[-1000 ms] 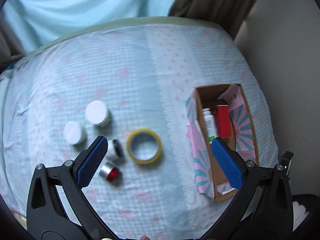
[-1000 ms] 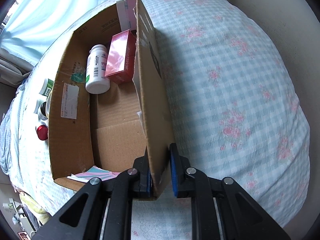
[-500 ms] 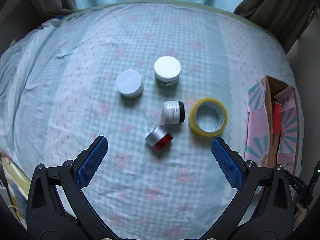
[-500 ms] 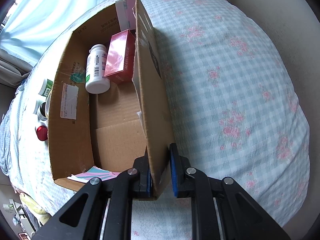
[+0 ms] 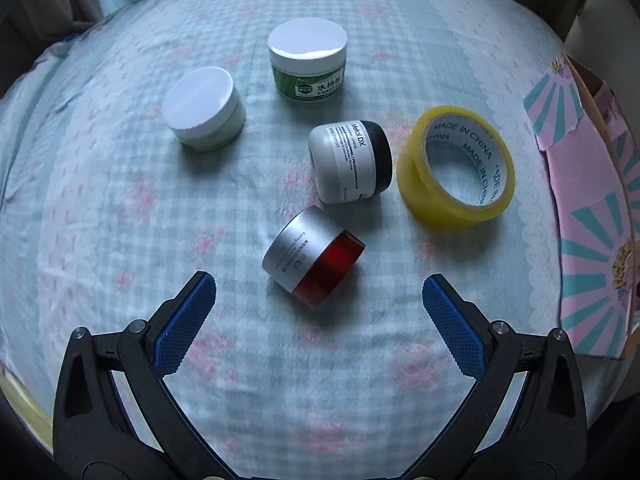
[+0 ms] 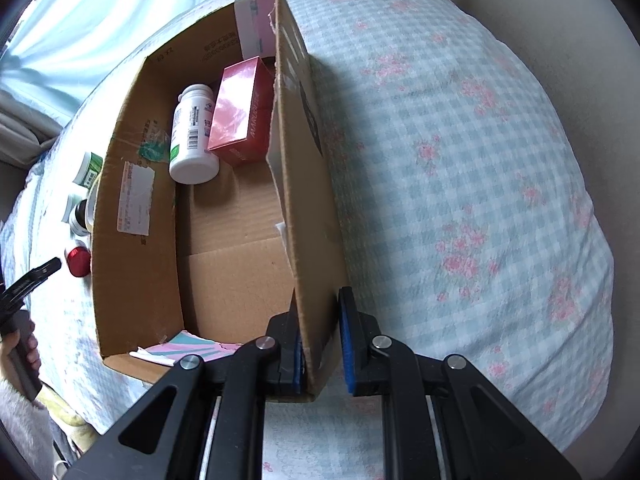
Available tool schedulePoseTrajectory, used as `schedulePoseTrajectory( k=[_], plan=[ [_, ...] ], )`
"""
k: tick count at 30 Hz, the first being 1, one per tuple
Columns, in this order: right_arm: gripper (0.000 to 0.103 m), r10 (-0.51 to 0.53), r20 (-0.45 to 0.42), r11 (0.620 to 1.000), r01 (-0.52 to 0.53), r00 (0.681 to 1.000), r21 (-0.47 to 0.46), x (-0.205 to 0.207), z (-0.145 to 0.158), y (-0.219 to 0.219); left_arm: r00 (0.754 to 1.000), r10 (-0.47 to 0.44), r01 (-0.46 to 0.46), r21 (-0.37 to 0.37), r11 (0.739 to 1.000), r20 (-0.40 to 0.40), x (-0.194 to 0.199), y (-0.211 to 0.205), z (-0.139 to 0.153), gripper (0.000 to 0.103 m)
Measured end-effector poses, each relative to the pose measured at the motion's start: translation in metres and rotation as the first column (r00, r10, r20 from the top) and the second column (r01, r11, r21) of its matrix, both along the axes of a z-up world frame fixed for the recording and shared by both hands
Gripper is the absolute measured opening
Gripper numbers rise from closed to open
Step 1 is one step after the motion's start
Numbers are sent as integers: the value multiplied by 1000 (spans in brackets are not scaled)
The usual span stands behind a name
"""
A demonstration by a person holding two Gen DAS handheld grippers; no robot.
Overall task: Organize rigid objects
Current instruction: 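Grasp the silver-and-red jar with the left tool, then carry the silver-and-red jar into the cardboard box and open the left tool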
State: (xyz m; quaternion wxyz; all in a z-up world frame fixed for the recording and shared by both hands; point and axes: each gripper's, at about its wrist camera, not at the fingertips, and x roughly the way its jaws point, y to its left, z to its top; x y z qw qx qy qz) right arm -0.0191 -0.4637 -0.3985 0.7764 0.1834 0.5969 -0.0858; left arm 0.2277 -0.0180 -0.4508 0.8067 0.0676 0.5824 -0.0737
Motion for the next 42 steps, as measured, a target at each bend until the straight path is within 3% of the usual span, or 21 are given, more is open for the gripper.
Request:
schedulePoseTrajectory(
  k=[4,8,10,12,16,19,29,38,42],
  plan=[
    [14,6,2,1000,-6,1000,3,0,0,-1,989,-149,149,24,989,18,7,2,-20,100],
    [14,26,-4,1000,-26,1000,-9,2,0,1,961,-276,275,36,961,8,12,4,-32,79],
    [14,37,-7,999,-37,999,-19,3,-1,2,948,-319,319,26,948,0,16,5,-37,73],
    [14,37,-7,999,-38,999,-23,2,-2,3,937,-349,349,18,937,-1,18,5,-40,68],
    [14,22,-4,1000,-22,1000,-21,2,-2,3,927,-374,374,-22,927,-12,23,2,-42,46],
    [14,16,-7,999,-16,1000,-28,3,-2,4,924,-384,383,-20,923,3,21,0,-41,43],
    [14,10,11,999,-9,1000,-37,1,-3,5,963,-269,269,-67,961,15,14,15,-28,38],
    [14,-9,35,1000,10,999,-23,-4,-2,3,990,-137,141,-138,980,37,12,22,10,38],
    [14,-22,39,1000,23,999,-16,-5,-1,2,992,-114,121,-138,983,58,7,13,45,38]
  ],
)
